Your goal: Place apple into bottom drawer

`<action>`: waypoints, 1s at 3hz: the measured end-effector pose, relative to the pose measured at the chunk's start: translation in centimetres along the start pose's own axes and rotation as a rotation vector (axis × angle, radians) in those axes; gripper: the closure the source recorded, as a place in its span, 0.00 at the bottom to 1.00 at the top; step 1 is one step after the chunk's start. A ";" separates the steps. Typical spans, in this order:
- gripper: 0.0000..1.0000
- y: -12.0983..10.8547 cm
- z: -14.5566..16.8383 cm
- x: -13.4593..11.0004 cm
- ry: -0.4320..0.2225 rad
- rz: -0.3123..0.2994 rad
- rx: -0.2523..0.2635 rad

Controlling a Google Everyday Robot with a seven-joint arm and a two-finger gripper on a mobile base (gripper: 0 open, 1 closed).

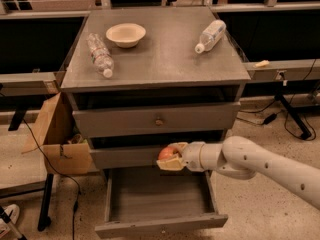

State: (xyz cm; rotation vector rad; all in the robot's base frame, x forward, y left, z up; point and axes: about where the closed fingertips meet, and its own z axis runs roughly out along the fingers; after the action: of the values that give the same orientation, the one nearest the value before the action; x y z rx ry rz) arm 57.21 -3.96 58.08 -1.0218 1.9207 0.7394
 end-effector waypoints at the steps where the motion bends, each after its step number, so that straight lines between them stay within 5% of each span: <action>1: 1.00 -1.0 5.5 5.9 -0.024 0.066 0.022; 3: 1.00 -3.9 10.7 12.4 0.062 0.087 -0.017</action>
Offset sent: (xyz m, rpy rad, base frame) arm 0.0362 0.0192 -0.1641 0.0103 0.0824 -0.0771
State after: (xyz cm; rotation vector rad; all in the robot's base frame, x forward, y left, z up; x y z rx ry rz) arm 60.49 -2.25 41.67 -0.9872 2.0259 0.7830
